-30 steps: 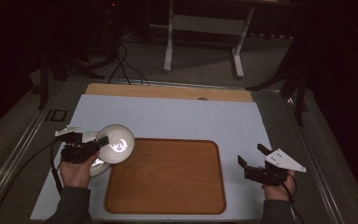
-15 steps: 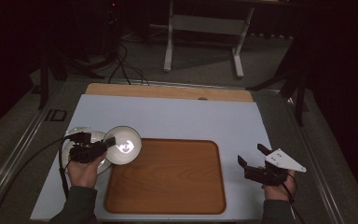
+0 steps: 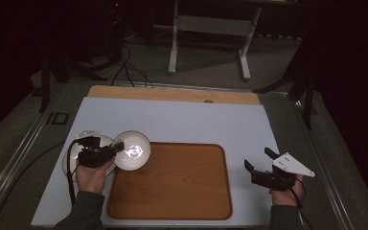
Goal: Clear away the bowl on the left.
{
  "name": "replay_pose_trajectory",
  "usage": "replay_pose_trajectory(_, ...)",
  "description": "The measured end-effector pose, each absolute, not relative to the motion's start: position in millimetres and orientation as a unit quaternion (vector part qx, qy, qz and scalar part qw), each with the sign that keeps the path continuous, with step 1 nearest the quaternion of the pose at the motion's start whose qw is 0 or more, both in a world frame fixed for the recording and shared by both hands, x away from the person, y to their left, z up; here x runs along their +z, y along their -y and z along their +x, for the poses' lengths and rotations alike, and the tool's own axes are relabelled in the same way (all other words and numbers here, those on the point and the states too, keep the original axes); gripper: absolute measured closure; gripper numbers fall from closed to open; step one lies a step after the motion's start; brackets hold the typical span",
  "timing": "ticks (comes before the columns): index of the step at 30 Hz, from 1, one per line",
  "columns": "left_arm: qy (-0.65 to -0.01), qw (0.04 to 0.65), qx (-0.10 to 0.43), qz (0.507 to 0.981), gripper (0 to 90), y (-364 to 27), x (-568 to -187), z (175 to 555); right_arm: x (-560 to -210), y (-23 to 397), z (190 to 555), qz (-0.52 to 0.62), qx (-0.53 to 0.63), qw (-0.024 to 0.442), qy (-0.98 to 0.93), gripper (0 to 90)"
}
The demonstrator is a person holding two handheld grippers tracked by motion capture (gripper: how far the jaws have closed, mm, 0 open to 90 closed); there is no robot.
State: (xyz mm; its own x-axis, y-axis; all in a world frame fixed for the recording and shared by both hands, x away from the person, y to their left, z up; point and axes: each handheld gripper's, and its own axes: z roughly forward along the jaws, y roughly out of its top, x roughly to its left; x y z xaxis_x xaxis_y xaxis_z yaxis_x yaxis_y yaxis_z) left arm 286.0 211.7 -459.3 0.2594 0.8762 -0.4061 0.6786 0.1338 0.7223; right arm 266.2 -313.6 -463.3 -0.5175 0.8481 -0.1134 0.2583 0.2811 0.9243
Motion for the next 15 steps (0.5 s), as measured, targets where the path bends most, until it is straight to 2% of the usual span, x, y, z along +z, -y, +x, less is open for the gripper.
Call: replay_pose_trajectory(15, -0.588, 0.451, 0.099, 0.664, 81.2, -195.0, -464.3, 290.6, -463.3, 313.6, 266.3, 0.376, 0.467, 0.316, -0.736, 13.7)
